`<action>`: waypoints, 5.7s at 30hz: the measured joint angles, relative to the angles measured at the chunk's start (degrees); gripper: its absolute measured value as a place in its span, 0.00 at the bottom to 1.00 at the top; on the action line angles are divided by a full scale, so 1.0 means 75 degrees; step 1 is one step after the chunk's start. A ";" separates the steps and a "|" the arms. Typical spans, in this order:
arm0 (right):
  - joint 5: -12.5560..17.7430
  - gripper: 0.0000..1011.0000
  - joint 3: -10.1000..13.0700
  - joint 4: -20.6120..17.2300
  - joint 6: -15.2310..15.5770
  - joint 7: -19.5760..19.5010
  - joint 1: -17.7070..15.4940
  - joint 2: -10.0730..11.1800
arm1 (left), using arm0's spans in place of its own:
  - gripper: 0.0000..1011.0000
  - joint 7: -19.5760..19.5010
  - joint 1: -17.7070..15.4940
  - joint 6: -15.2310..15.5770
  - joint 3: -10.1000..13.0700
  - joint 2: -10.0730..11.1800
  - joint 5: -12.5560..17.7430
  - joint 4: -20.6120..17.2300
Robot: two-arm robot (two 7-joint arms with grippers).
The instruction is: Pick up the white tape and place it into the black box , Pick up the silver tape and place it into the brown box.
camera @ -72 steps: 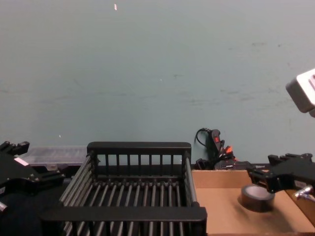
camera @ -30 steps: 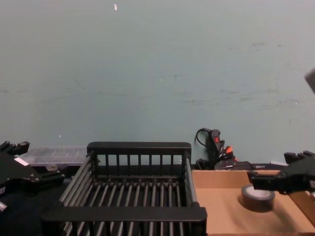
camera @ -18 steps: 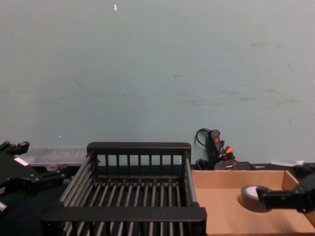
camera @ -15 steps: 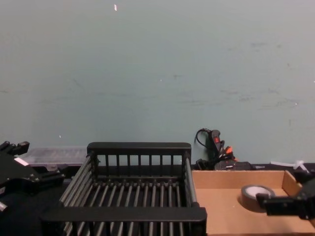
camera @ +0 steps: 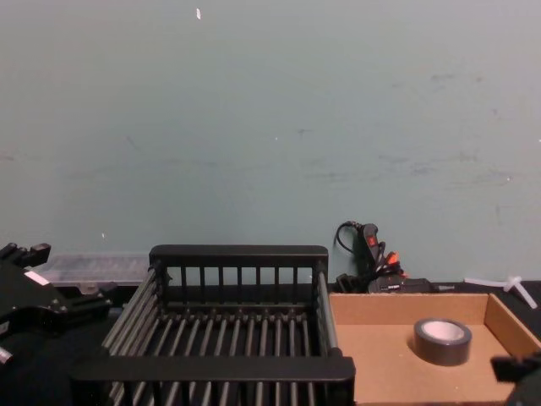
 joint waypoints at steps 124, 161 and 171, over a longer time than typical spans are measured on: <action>-0.0908 0.10 -0.0949 0.0862 0.0818 0.0291 0.0285 -0.0730 | 0.99 0.0000 0.0000 0.0000 0.0000 0.0000 0.0000 0.0000; -0.0070 0.10 -0.0725 0.0102 -0.0262 0.0839 0.0270 -0.0173 | 0.99 0.0000 0.0000 0.0000 0.0000 0.0000 0.0000 0.0000; 0.0186 0.10 -0.0635 -0.0050 -0.0658 0.0834 0.0555 -0.0078 | 0.99 0.0000 0.0000 0.0000 0.0000 0.0000 0.0000 0.0000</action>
